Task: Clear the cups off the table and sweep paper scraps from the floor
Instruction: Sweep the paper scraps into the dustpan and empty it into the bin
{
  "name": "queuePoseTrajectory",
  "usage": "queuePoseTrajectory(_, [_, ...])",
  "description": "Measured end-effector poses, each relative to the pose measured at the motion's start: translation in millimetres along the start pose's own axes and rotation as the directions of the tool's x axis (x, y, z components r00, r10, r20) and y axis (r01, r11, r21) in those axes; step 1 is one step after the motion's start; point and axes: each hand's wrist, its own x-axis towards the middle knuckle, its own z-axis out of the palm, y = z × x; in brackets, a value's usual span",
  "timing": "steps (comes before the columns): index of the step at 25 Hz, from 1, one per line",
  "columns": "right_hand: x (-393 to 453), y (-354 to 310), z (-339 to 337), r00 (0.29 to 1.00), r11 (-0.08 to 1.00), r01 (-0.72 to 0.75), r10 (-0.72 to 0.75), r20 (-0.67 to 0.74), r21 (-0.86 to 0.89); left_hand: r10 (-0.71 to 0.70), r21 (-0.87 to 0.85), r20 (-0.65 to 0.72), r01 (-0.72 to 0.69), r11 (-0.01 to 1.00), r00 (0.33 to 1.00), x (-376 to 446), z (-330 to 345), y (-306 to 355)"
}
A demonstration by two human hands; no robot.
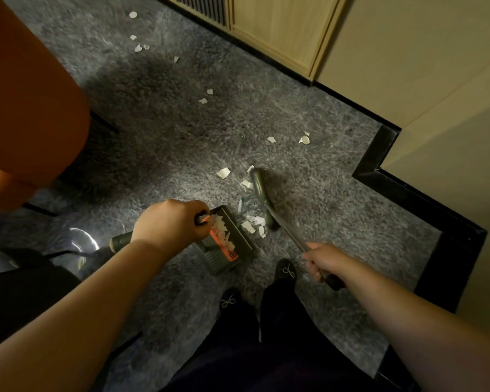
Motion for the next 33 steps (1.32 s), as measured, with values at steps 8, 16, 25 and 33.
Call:
queuePoseTrajectory(8, [-35.2,5.8,63.2,0.981,0.971,-0.119,0.083,0.173,0.21,0.031,-0.003,-0.018,-0.031,1.0,0.999,-22.2,11.3,-20.7])
queuePoseTrajectory(16, [-69.8,12.7,63.2,0.995,0.958,-0.048,0.022,0.098,0.281,0.022,-0.015,-0.036,-0.023,1.0,0.999,-43.2,14.9,-38.6])
queuePoseTrajectory(25, [-64.9,-23.0,38.2,1.0,0.962,0.023,-0.026,0.009,0.271,-0.249,-0.225,-0.128,0.217,0.95,0.96,-44.0,12.8,-50.4])
queuePoseTrajectory(33, [-24.8,-100.9,-8.2,0.999,0.977,0.034,-0.028,-0.033,0.209,-0.315,-0.171,-0.121,0.293,0.941,0.941,23.7,-7.9,-79.3])
